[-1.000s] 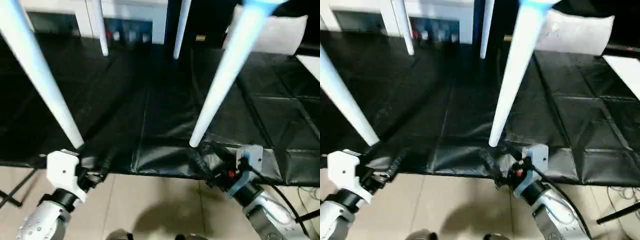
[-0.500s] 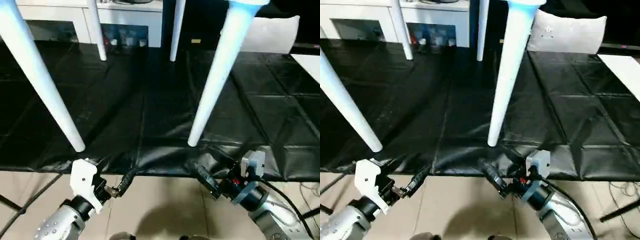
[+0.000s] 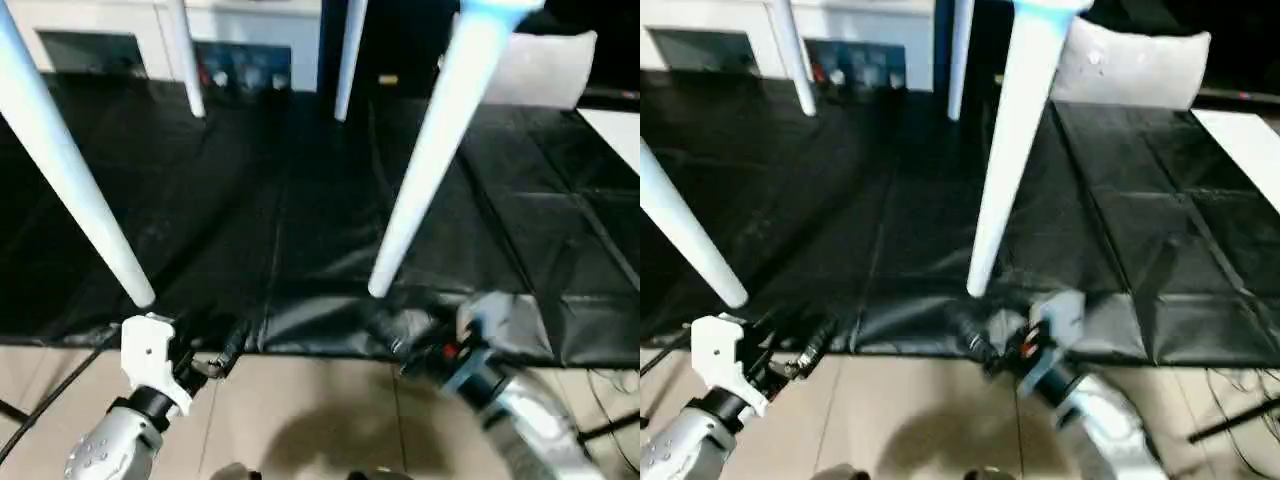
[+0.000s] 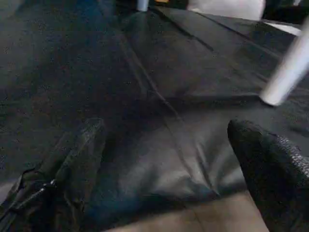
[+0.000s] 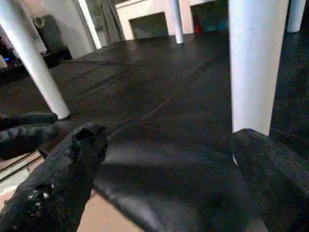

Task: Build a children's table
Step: Flip table

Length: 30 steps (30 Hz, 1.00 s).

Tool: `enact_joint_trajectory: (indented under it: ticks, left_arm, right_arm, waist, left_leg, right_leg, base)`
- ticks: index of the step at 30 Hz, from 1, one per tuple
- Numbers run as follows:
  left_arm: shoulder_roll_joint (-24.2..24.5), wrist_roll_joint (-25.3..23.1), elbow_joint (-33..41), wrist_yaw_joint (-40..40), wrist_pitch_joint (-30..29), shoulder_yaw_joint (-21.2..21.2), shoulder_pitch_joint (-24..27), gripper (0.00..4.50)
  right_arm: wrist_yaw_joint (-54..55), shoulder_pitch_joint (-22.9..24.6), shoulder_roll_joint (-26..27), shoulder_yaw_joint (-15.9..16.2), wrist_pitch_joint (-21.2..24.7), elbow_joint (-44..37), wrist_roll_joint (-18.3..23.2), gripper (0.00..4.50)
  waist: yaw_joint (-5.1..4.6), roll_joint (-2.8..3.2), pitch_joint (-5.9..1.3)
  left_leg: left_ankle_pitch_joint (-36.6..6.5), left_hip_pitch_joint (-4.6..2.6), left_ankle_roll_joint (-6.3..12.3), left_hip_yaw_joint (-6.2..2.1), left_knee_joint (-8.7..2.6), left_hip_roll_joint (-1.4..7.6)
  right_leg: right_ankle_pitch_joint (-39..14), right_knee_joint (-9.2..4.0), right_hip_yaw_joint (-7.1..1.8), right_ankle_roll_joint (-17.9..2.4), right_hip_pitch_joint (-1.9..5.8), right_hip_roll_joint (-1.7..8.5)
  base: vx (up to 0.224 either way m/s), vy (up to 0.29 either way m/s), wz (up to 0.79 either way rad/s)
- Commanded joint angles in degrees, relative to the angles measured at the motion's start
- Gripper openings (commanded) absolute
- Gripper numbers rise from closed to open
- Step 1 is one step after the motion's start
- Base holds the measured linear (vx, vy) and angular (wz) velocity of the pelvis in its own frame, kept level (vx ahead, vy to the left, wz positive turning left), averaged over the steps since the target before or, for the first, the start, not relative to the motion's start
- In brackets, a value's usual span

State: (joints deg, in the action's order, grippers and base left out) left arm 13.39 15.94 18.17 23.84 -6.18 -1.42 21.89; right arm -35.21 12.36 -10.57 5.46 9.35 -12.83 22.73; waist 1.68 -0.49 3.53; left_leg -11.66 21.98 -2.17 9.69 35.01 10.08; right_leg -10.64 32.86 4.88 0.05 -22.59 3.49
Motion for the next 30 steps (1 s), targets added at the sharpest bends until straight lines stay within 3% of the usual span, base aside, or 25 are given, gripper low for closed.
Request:
enact_joint_trajectory:
  ticks: [1, 2, 3, 4, 5, 6, 7, 8, 9, 10, 11, 12, 13, 14, 15, 16, 17, 18, 19, 23, 25, 26, 27, 29, 30]
  left_arm:
    - [0.7, 0.5, 2.1, 1.4, 0.1, 0.4, 0.6, 4.46]
    - [1.1, 0.7, 2.1, 2.1, 0.4, 0.6, 0.6, 4.46]
    - [1.4, 1.2, 1.7, 3.2, 0.6, 0.9, 0.2, 4.46]
    - [1.9, 1.7, 1.4, 4.2, 0.0, 1.3, -0.5, 4.46]
    - [2.3, 2.2, 1.3, 5.1, -0.3, 1.6, -0.7, 4.46]
    - [2.9, 2.7, 1.4, 6.2, -0.8, 2.1, -1.0, 4.46]
    - [3.0, 2.9, 1.5, 6.5, -1.0, 2.2, -1.1, 4.46]
    - [4.0, 3.9, 1.9, 8.6, -1.8, 3.0, -1.4, 4.46]
    - [4.3, 4.3, 2.1, 9.5, -1.8, 3.4, -1.4, 4.46]
    - [4.7, 4.7, 2.3, 10.5, -1.9, 3.7, -1.3, 4.46]
    - [4.7, 4.8, 2.4, 10.7, -1.9, 3.8, -1.3, 4.46]
    - [5.1, 5.0, 2.6, 11.4, -2.1, 3.9, -1.0, 4.46]
    - [5.4, 5.1, 2.8, 11.8, -2.1, 4.0, -0.9, 4.46]
    - [5.8, 5.3, 2.9, 12.2, -2.2, 4.1, -0.7, 4.46]
    - [6.0, 5.4, 3.0, 12.4, -2.2, 4.0, -0.6, 4.46]
    - [6.5, 5.0, 3.1, 11.9, -2.4, 3.6, -0.3, 4.46]
    - [6.6, 4.8, 3.2, 11.3, -2.6, 3.3, -0.2, 4.46]
    - [6.5, 4.3, 3.1, 10.5, -2.9, 3.0, -0.3, 4.46]
    - [6.4, 4.1, 3.0, 10.2, -2.9, 2.9, -0.4, 4.46]
    - [5.9, 4.5, 2.7, 9.6, -3.3, 2.7, -0.6, 4.46]
    - [5.6, 4.4, 2.0, 9.4, -2.8, 2.6, -0.6, 4.46]
    - [5.6, 4.4, 1.9, 9.3, -2.7, 2.6, -0.7, 4.46]
    - [5.6, 4.4, 1.9, 9.2, -2.7, 2.7, -0.7, 4.46]
    - [5.6, 4.2, 1.5, 9.1, -2.6, 2.8, -0.6, 4.46]
    - [5.6, 4.1, 1.3, 9.0, -2.6, 2.8, -0.7, 4.46]
  right_arm:
    - [-0.3, 0.4, -0.2, -0.1, -0.2, -1.3, 0.6, 4.50]
    - [-0.9, 0.4, -0.5, 0.0, -0.4, -1.1, 0.7, 4.50]
    - [-2.0, 0.4, -0.8, 0.3, -0.8, -0.6, 0.8, 4.50]
    - [-3.2, 0.2, -1.5, 0.8, -1.3, 0.2, 0.5, 4.50]
    - [-3.7, 0.1, -1.8, 1.2, -1.5, 0.4, 0.3, 4.50]
    - [-4.6, 0.0, -2.2, 1.5, -1.4, 0.6, 0.5, 4.50]
    - [-4.8, 0.0, -2.2, 1.6, -1.4, 0.6, 0.7, 4.50]
    - [-6.4, -0.4, -2.5, 1.7, -1.1, 0.7, 1.7, 4.50]
    - [-7.7, -0.7, -2.8, 1.9, -1.0, 0.8, 2.5, 4.50]
    - [-9.5, -1.0, -3.4, 2.2, -0.9, 1.2, 2.8, 4.50]
    - [-9.8, -1.1, -3.6, 2.3, -1.0, 1.3, 2.8, 4.50]
    - [-11.0, -1.4, -4.2, 2.6, -1.1, 1.7, 2.7, 4.50]
    - [-11.7, -1.6, -4.5, 2.6, -1.0, 2.0, 2.8, 4.50]
    - [-12.3, -1.7, -4.6, 2.7, -0.9, 2.3, 3.0, 4.50]
    - [-12.7, -1.8, -4.8, 2.8, -0.9, 2.4, 3.1, 4.50]
    - [-13.5, -2.3, -5.3, 3.3, -1.0, 3.0, 2.9, 4.50]
    - [-13.8, -2.7, -5.5, 3.5, -1.2, 3.4, 2.6, 4.50]
    - [-13.8, -3.1, -5.7, 3.6, -1.4, 3.9, 2.4, 4.50]
    - [-13.8, -3.2, -5.7, 3.6, -1.5, 4.1, 2.3, 4.50]
    - [-14.1, -3.9, -5.5, 3.5, -1.7, 5.4, 2.0, 4.50]
    - [-14.1, -3.7, -5.4, 3.6, -1.9, 5.5, 1.8, 4.50]
    - [-14.1, -3.7, -5.4, 3.6, -2.0, 5.6, 1.7, 4.50]
    - [-14.1, -3.7, -5.4, 3.6, -2.1, 5.8, 1.7, 4.50]
    - [-13.9, -3.4, -5.4, 3.5, -2.4, 5.9, 1.6, 4.50]
    - [-13.8, -3.4, -5.4, 3.5, -2.6, 6.0, 1.6, 4.50]
  waist:
    - [-1.03, 0.12, -0.09]
    - [-1.00, 2.20, 0.39]
    - [-0.35, 2.40, 0.30]
    - [0.84, 3.09, 0.52]
    - [3.06, 2.86, 0.39]
    - [2.83, -0.95, -0.29]
    - [2.71, -1.00, 0.50]
    - [2.81, -0.71, 0.42]
    - [3.10, -0.01, 0.19]
    - [3.25, 0.27, 0.19]
    - [2.55, 1.02, 0.18]
    - [2.36, 1.15, -0.27]
    - [2.36, 1.32, -0.42]
    - [2.37, 1.44, -0.82]
    - [2.31, 1.57, -0.91]
    - [1.97, 1.25, -1.21]
    - [1.72, 1.06, -1.23]
    - [1.70, 1.19, -1.32]
    - [1.60, 0.84, -1.46]
    - [1.87, 0.79, -2.20]
    - [1.78, 0.83, -2.94]
    - [1.72, 0.72, -3.75]
    - [1.83, 0.38, -4.81]
    - [2.01, 0.43, -5.45]
    - [2.01, 0.49, -5.20]
  left_leg:
    - [-39.8, -2.73, -2.94, -3.13, -5.88, 3.20]
    - [-46.0, -2.74, -4.51, -3.96, -7.80, 4.08]
    - [-50.4, -0.96, -4.95, -3.71, -10.93, 5.72]
    - [-53.4, 1.26, -5.31, -3.14, -13.52, 6.65]
    - [-53.2, 1.30, -4.83, -0.42, -14.25, 5.92]
    - [-41.9, -3.31, -4.46, -0.69, -8.18, 2.94]
    - [-33.5, -5.54, -3.30, -1.58, -2.19, 1.25]
    - [-13.2, -4.55, -0.36, -3.51, 3.37, 0.15]
    - [-8.8, -2.46, -0.72, -4.90, 1.13, 0.86]
    - [-13.4, -2.77, -1.80, -4.87, -1.37, 1.61]
    - [-25.0, -1.09, -3.63, -5.15, -4.99, 2.85]
    - [-32.3, -1.78, -4.23, -5.25, -6.01, 3.60]
    - [-33.0, -1.90, -3.96, -5.16, -6.16, 3.48]
    - [-30.3, -1.90, -3.21, -4.65, -6.32, 3.36]
    - [-28.0, -1.50, -2.75, -4.57, -6.48, 3.36]
    - [-23.7, -0.75, -1.87, -4.37, -6.66, 3.35]
    - [-22.5, -0.50, -1.52, -4.15, -6.65, 3.24]
    - [-22.0, -0.88, -1.48, -3.99, -6.49, 3.31]
    - [-21.5, -0.96, -1.37, -3.85, -6.38, 3.37]
    - [-16.2, -1.15, 0.21, -3.29, -6.00, 3.48]
    - [-3.9, -0.59, 2.76, -3.26, -4.90, 3.38]
    - [9.8, -0.28, 6.81, -2.96, -3.27, 2.57]
    - [20.2, -0.29, 10.90, -2.40, -1.54, 1.39]
    - [23.2, 0.95, 13.89, -2.21, -0.92, 0.47]
    - [17.5, 1.47, 14.52, -2.14, -1.20, 0.69]
  right_leg:
    - [-44.9, -8.06, -0.21, 1.3, -0.01, 3.98]
    - [-40.7, -7.19, 1.00, 1.0, 1.58, 3.39]
    - [-28.8, -1.72, 0.63, -1.4, 4.63, 2.42]
    - [-21.7, 3.95, 0.18, -2.5, 6.67, 1.98]
    - [-13.4, 6.60, -1.27, -2.9, 5.23, 1.35]
    - [-33.7, -0.69, -5.38, -0.3, 0.85, 4.03]
    - [-51.6, -7.08, -5.96, 0.1, -2.44, 8.30]
    - [-64.0, -9.47, -8.13, 0.3, -1.71, 11.77]
    - [-58.7, -7.70, -6.67, -1.7, 1.15, 10.80]
    - [-54.1, -6.83, -4.98, -2.7, 1.11, 8.66]
    - [-43.6, -3.89, -3.60, -3.5, 1.99, 5.22]
    - [-36.7, -3.19, -4.13, -4.4, 1.98, 4.97]
    - [-34.3, -3.00, -4.41, -5.3, 2.14, 5.18]
    - [-30.4, -3.17, -4.91, -6.7, 2.42, 5.58]
    - [-28.2, -3.01, -5.01, -7.2, 2.81, 5.75]
    - [-24.4, -2.84, -4.78, -7.6, 3.56, 5.75]
    - [-24.2, -2.87, -4.58, -7.4, 3.66, 5.68]
    - [-23.7, -2.90, -4.75, -7.8, 3.31, 5.83]
    - [-22.9, -2.93, -4.82, -8.0, 3.33, 5.83]
    - [-14.0, -2.16, -4.92, -9.7, 3.49, 5.53]
    - [1.5, -0.83, -4.78, -11.8, 3.39, 5.10]
    - [17.5, 0.75, -4.09, -13.9, 3.21, 4.26]
    - [30.7, 1.72, -3.76, -15.2, 2.72, 3.69]
    - [38.1, 2.31, -3.11, -15.5, 2.16, 3.16]
    - [33.3, 1.72, -2.67, -15.6, 1.61, 3.44]
  base:
    - [-0.068, 0.030, -0.09]
    - [-0.064, 0.038, -0.09]
    - [-0.088, 0.020, 0.01]
    - [-0.088, 0.020, 0.01]
    - [-0.088, -0.024, 0.16]
    - [0.010, -0.082, 0.10]
    - [0.010, -0.082, 0.10]
    - [0.005, -0.062, -0.07]
    - [0.000, 0.000, 0.00]
    - [0.000, 0.000, 0.00]
    - [0.004, 0.042, -0.18]
    - [0.000, 0.000, 0.00]
    - [0.000, 0.000, 0.00]
    - [0.000, 0.000, 0.00]
    - [0.000, 0.000, 0.00]
    - [0.000, 0.000, 0.00]
    - [0.000, 0.000, 0.00]
    - [0.000, 0.000, 0.00]
    - [0.000, 0.000, 0.00]
    - [0.055, 0.001, -0.01]
    - [0.041, -0.004, 0.00]
    - [0.076, -0.008, 0.00]
    - [0.097, -0.007, 0.03]
    - [0.093, -0.007, 0.04]
    - [0.000, 0.000, 0.00]
